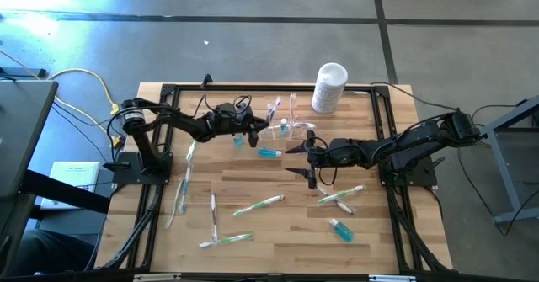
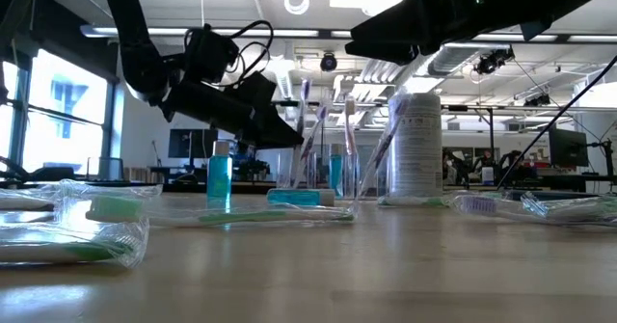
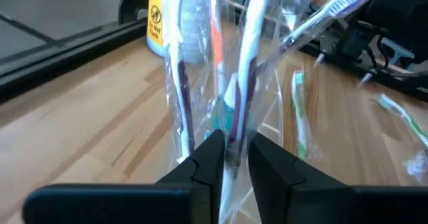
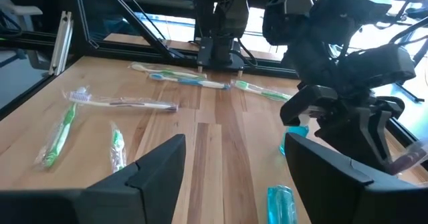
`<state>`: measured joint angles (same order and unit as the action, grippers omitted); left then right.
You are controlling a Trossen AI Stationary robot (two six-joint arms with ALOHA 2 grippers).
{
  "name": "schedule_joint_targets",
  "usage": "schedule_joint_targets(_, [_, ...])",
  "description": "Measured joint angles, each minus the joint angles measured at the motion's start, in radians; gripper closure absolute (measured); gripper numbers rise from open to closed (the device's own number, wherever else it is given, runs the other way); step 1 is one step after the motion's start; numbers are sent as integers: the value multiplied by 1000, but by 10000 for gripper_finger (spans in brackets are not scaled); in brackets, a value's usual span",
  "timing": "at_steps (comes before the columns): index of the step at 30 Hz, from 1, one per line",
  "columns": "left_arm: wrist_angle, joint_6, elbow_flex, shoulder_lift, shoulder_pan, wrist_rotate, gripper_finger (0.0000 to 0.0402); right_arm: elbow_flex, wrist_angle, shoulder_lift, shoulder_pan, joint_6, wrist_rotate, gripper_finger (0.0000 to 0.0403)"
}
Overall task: Pick & Place toothbrushing station
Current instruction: Put the top left purple toothbrush into the transparent organizer, then put the top left blue mouthwash into the transparent organizer
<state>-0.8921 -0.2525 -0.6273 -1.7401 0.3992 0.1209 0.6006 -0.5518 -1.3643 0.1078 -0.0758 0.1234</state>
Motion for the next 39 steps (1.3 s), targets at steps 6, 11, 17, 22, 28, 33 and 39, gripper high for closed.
schedule_joint_targets(6, [27,-63,0,0,0,-22,308,0,1,0,0,0,0,156])
schedule_joint_targets(11, [25,-77,0,1,0,-28,273,0,2,0,0,0,0,156])
schedule_joint_targets(17, [16,-146,0,2,0,-35,220,0,2,0,0,0,0,156])
schedule_joint_targets(22, [19,-205,0,11,1,-19,183,0,2,0,0,0,0,156])
schedule_joint_targets(28, [60,-188,0,51,1,-20,174,0,4,0,0,0,0,156])
schedule_joint_targets(33, [64,-165,0,80,0,-53,174,0,5,0,0,0,0,156])
schedule_joint_targets(39, [114,-135,0,112,1,-122,174,0,11,0,0,0,0,156])
